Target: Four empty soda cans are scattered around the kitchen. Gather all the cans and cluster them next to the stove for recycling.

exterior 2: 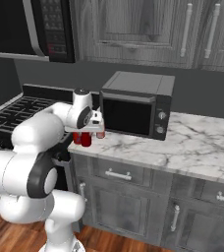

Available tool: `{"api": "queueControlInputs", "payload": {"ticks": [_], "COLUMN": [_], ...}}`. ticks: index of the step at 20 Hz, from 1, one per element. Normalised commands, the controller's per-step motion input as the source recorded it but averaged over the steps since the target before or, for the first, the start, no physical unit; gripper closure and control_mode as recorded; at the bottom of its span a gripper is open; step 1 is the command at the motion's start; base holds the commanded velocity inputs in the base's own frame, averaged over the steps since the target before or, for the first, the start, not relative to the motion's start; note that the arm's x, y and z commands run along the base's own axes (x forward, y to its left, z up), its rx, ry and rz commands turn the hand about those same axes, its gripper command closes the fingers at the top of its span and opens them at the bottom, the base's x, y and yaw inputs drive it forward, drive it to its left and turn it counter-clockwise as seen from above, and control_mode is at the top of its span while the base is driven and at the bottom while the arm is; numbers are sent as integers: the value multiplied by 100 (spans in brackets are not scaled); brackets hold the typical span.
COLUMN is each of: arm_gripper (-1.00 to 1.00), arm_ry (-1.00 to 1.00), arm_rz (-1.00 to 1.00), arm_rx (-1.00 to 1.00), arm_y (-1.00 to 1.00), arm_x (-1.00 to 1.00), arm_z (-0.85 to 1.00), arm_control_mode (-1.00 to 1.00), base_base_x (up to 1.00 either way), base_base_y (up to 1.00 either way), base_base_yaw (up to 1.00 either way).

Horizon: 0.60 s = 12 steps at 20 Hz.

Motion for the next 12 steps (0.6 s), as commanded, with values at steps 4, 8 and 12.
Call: {"api": "queueControlInputs", "payload": {"ticks": [4, 8, 12], "arm_gripper": [100, 100, 100], "arm_ry": [0, 0, 0], "arm_rz": [0, 0, 0], "arm_rx": [0, 0, 0], "arm_y": [0, 0, 0], "arm_x": [12, 11, 18], "arm_z": [-18, -20, -16], "arm_control_mode": [-100, -100, -100], "base_base_x": [0, 0, 0], "base_base_y": [0, 0, 0], "base_base_yaw": [0, 0, 0]}}
